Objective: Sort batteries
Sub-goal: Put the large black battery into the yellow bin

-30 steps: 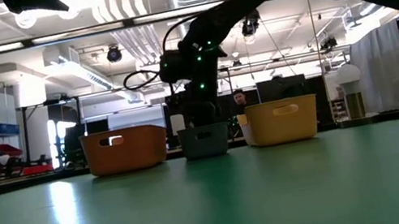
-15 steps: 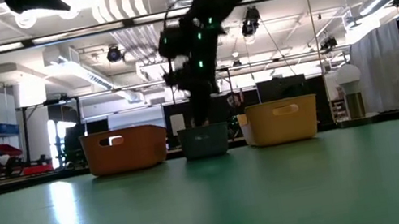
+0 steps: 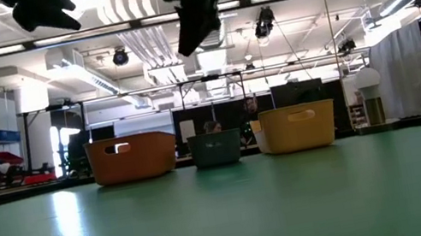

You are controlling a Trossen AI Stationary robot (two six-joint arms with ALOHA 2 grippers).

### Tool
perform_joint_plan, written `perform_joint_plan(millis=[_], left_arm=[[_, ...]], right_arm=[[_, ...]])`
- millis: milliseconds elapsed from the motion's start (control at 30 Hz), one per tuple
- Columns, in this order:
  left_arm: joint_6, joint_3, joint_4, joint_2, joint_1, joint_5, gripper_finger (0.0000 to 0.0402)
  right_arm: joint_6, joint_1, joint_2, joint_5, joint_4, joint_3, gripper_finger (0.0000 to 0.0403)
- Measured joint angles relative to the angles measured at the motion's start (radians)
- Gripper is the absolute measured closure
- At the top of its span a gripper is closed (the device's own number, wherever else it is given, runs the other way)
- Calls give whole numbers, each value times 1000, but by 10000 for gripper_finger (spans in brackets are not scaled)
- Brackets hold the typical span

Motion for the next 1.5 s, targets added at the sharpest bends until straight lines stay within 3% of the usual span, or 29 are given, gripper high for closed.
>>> perform_joint_plan(millis=[233, 500, 667, 833, 1033, 1267, 1500], left_arm=[[-137, -26, -70, 47, -25, 352, 137], [-531, -215, -111, 88, -143, 689, 137], [-793, -304, -111, 125, -299, 814, 137], [-846, -284, -104, 194, -498, 831, 137], [-737, -218, -104, 325, -661, 760, 137], [-550, -200, -69, 480, -761, 754, 137], [-363, -229, -77, 523, -798, 679, 137]], right_arm=[[50, 121, -70, 98, 2, -158, 266], [218, 231, -148, 207, 135, -420, 251], [261, 304, -189, 270, 246, -533, 243], [339, 381, -202, 282, 310, -584, 247], [445, 518, -203, 356, 307, -587, 256], [644, 672, -204, 516, 258, -587, 257], [887, 746, -204, 621, 225, -587, 253]])
